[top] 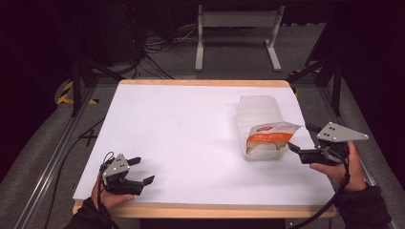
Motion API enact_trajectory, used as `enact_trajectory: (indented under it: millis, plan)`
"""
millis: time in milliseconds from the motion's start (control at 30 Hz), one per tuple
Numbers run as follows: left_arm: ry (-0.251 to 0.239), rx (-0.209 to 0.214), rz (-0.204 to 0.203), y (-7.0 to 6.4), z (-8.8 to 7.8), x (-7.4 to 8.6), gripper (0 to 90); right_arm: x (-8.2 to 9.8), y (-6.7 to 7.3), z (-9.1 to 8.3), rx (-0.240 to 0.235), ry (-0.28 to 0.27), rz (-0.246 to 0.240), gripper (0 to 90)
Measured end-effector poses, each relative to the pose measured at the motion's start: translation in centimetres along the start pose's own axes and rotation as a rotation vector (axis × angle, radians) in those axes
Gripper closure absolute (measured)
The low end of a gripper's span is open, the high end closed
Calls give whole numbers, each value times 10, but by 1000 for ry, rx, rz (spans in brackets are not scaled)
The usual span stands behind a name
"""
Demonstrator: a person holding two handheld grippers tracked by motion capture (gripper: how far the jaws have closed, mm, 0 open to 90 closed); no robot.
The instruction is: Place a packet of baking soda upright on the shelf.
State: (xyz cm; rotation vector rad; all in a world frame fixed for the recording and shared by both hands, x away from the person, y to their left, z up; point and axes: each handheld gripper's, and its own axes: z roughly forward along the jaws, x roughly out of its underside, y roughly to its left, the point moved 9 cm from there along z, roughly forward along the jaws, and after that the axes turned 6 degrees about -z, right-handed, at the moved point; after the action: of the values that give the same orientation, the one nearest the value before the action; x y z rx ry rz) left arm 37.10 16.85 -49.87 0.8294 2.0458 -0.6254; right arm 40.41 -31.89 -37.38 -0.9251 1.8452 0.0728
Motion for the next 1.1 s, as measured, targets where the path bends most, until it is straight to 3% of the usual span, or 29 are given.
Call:
enact_trajectory:
  millis: [767, 1100]
  plan:
    - [-2, -15, 8, 3, -1, 0, 145, 47, 18, 11, -5, 78, 3, 146]
    - [-1, -23, 12, 6, -2, 0, 144, 71, 28, 13, -14, 93, 31, 143]
